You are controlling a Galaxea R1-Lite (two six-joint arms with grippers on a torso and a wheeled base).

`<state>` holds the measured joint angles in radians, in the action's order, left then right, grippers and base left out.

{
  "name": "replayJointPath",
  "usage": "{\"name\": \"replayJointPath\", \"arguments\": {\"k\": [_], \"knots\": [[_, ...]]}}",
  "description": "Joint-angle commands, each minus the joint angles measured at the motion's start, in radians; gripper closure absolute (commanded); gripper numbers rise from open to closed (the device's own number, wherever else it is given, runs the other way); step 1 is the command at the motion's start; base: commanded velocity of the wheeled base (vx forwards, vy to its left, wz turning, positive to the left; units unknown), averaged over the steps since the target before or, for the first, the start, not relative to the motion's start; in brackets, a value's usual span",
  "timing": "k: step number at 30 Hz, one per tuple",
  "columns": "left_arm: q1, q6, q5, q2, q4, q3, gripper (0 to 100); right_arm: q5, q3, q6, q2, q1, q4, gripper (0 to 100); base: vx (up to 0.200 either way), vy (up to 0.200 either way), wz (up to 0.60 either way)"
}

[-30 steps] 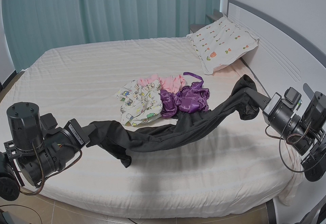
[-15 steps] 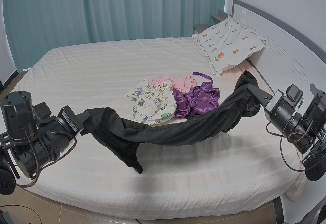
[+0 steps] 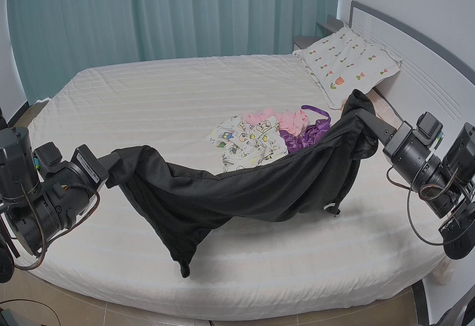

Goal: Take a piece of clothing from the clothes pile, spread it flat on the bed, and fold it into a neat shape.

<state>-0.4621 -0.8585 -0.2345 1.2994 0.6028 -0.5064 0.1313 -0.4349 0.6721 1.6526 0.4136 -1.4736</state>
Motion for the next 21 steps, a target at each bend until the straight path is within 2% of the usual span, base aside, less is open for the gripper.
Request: {"name": "replayJointPath", "arguments": {"k": [1, 21], "knots": [[0.007, -0.001, 0.000, -0.012, 0.000, -0.003, 100, 0.002, -0.015, -0.008, 0.001, 0.007, 0.001, 100, 0.000, 0.200, 0.00], [0.036, 0.001, 0.003, -0.028, 0.002, -0.027, 100, 0.001, -0.077, -0.008, 0.001, 0.054, 0.013, 100, 0.000, 0.200, 0.00]]}}
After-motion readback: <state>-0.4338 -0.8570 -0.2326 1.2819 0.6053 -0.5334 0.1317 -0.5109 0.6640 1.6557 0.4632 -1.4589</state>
